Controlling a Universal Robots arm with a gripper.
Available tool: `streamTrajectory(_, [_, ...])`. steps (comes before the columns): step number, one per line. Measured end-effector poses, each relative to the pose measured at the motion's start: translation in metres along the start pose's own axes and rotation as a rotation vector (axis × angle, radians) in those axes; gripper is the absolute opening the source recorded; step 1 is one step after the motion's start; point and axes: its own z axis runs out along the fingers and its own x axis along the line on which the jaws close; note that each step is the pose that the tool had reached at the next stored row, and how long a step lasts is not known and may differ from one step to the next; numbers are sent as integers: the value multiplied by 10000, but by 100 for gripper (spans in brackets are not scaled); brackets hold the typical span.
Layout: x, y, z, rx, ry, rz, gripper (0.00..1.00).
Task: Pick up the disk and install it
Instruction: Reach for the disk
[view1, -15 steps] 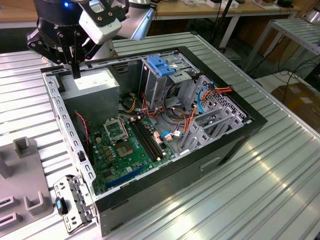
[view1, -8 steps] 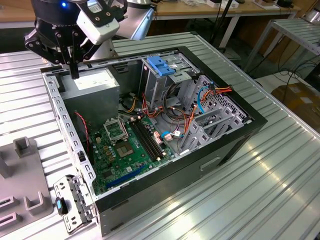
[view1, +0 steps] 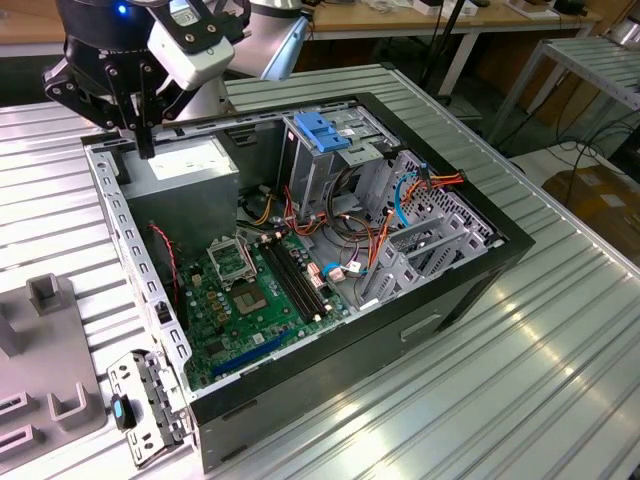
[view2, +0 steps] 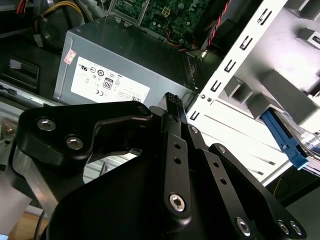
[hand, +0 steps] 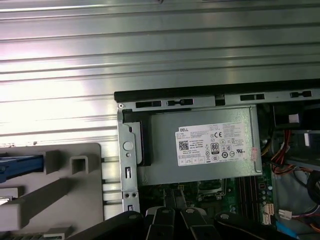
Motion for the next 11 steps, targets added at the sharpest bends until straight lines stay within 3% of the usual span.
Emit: streamTrajectory(11, [51, -4, -1, 0, 0, 0, 11])
